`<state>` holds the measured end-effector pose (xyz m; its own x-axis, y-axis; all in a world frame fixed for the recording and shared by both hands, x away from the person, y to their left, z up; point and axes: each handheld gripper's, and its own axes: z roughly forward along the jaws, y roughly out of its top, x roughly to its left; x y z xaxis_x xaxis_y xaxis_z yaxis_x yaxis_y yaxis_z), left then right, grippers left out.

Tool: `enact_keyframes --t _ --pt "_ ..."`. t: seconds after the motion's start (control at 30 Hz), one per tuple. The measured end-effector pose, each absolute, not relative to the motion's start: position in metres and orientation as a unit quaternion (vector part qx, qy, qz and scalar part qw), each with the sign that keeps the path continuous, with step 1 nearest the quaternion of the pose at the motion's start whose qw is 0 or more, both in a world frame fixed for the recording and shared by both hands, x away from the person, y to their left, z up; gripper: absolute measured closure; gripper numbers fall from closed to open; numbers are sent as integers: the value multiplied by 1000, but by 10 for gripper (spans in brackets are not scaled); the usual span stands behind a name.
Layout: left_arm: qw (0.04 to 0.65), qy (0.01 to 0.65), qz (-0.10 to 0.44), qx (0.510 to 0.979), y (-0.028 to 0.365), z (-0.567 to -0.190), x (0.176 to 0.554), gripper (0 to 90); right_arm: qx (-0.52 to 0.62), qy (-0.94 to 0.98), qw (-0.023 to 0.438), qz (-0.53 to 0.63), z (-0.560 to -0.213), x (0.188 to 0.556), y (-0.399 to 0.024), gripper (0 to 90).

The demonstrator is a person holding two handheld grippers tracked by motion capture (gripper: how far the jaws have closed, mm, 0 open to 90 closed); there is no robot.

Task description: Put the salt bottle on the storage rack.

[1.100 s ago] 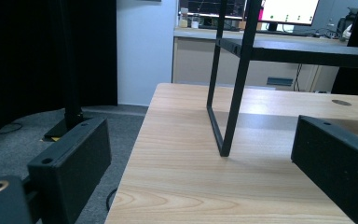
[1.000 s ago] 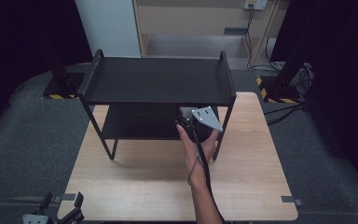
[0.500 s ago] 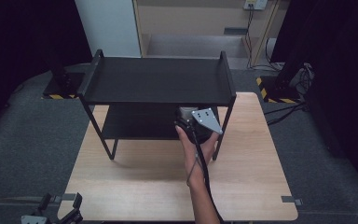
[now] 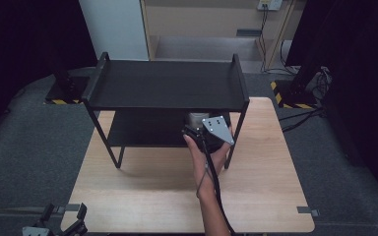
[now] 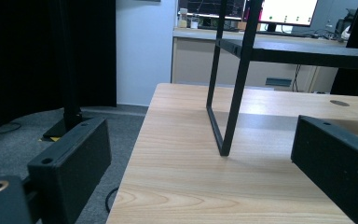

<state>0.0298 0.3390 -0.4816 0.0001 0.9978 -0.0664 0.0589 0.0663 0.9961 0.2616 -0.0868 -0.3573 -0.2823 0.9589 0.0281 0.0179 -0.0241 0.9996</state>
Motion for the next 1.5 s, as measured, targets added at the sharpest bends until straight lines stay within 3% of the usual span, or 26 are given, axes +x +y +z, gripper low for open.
enact_keyframes --t 0.63,1.5 --pt "501 528 468 502 339 -481 30 38 419 564 433 565 -366 236 -81 41" --pt "499 522 468 509 333 -480 31 39 441 573 395 567 -421 176 -122 41"
